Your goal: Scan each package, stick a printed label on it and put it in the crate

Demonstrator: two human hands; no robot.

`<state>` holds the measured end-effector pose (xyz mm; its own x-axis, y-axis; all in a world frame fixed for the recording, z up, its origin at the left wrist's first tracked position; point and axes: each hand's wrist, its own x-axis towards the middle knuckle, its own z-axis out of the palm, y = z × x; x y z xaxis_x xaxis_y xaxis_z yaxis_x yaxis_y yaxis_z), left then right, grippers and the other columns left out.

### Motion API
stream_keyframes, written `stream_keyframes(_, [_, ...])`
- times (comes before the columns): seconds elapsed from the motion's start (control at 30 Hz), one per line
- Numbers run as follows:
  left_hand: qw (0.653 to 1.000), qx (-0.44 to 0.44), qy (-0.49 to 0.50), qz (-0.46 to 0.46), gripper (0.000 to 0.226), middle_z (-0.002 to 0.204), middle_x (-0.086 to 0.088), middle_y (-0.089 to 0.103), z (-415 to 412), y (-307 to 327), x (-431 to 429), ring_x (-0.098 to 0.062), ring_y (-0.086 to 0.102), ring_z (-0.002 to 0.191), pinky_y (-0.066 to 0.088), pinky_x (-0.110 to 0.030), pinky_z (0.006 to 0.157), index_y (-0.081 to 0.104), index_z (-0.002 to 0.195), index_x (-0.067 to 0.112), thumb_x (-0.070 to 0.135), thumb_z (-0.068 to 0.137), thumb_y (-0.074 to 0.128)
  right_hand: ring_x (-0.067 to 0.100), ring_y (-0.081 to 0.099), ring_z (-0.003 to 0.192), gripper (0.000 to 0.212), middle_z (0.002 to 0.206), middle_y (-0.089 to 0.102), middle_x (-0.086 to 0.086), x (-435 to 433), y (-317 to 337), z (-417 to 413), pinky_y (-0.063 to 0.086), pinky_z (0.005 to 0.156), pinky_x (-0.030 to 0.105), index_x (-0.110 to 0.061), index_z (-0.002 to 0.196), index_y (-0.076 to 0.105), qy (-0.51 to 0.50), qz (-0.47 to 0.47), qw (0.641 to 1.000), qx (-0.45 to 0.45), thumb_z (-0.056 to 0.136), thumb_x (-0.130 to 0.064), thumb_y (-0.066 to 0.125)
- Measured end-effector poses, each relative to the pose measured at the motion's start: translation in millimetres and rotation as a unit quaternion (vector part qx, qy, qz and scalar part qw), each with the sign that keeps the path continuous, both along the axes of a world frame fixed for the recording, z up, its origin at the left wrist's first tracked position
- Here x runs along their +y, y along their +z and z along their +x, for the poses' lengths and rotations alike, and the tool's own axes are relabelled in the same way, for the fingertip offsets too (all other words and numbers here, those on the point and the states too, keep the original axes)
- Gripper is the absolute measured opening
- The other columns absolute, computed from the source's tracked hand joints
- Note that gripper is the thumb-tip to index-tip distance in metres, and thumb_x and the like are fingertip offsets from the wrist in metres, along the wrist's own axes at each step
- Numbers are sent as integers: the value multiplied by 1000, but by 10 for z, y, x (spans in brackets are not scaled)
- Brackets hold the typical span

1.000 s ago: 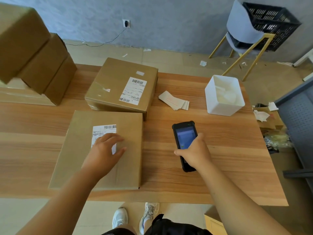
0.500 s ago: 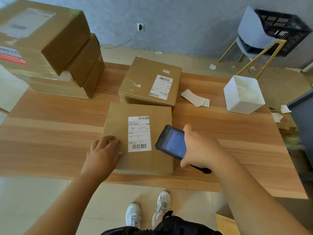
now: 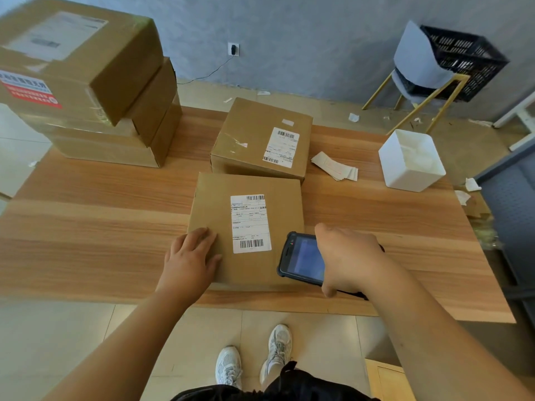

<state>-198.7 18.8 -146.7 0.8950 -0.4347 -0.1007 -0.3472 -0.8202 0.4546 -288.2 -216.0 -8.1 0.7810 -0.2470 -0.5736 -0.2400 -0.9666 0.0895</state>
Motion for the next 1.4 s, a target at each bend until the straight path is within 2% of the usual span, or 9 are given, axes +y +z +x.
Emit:
stream_keyframes(0.23, [999,-11,-9,49,46,139,2,40,45,82,-86,-30,34,125,27,-45,104,48,132,22,38,89,55,11,45,67,60,82,46,-7,-176,-132,-117,34,50,29,-22,93,35,-78,36,995,-51,56,-37,80])
stream_keyframes(0.4, [997,-22,-38,57,42,135,1,43,44,171,-354,-26,35,124,25,-41,103,54,126,23,40,87,56,18,42,96,76,106,39,-4,-461,-388,-306,40,65,32,-22,110,42,-193,67,971,-127,52,-49,82])
stream_keyframes(0.5, [996,-24,-81,32,42,135,0,45,-5,206,-613,-24,37,126,31,-40,102,56,125,22,41,87,57,20,44,103,84,114,41,-1,-676,-593,-456,43,74,34,-21,119,45,-286,75,940,-170,51,-53,82])
stream_keyframes(0.8, [989,2,-147,26,51,141,3,40,-30,138,-1291,-23,33,129,30,-33,105,46,135,18,31,87,58,25,55,94,75,111,45,7,-1344,-1251,-684,53,80,38,-10,112,55,-437,70,890,-110,59,-55,82])
stream_keyframes(0.97, [992,-20,-112,49,44,128,1,51,-72,127,-1412,-31,41,116,36,-44,96,58,124,19,32,83,65,25,55,94,76,115,46,9,-1611,-1507,-621,53,79,37,-10,112,54,-444,61,889,-92,60,-59,80])
stream_keyframes(1.1, [994,-46,-89,45,41,115,-6,59,-122,112,-1451,-39,49,106,43,-52,86,64,113,14,28,76,74,26,51,106,95,128,41,12,-1721,-1644,-516,49,76,35,-5,131,40,-431,41,898,-84,65,-63,76])
stream_keyframes(1.23, [995,-51,-71,41,38,112,-4,60,-158,75,-1471,-39,50,106,45,-53,84,65,110,15,27,75,75,21,48,100,105,131,34,11,-1787,-1726,-446,46,67,32,-3,138,29,-416,46,906,-58,66,-67,71])
stream_keyframes(1.3, [997,-36,-57,27,37,116,-1,58,-158,74,-1474,-36,48,110,44,-52,90,65,111,17,29,77,73,22,44,109,108,134,33,12,-1829,-1727,-409,46,73,31,-3,140,27,-395,30,917,-37,67,-73,66])
stream_keyframes(1.4, [999,-29,-40,-14,30,110,-3,60,-144,91,-1440,-35,51,104,46,-49,88,69,104,15,24,76,76,29,33,127,105,141,31,12,-1858,-1642,-297,42,93,35,-3,143,24,-353,0,932,-83,72,-73,59])
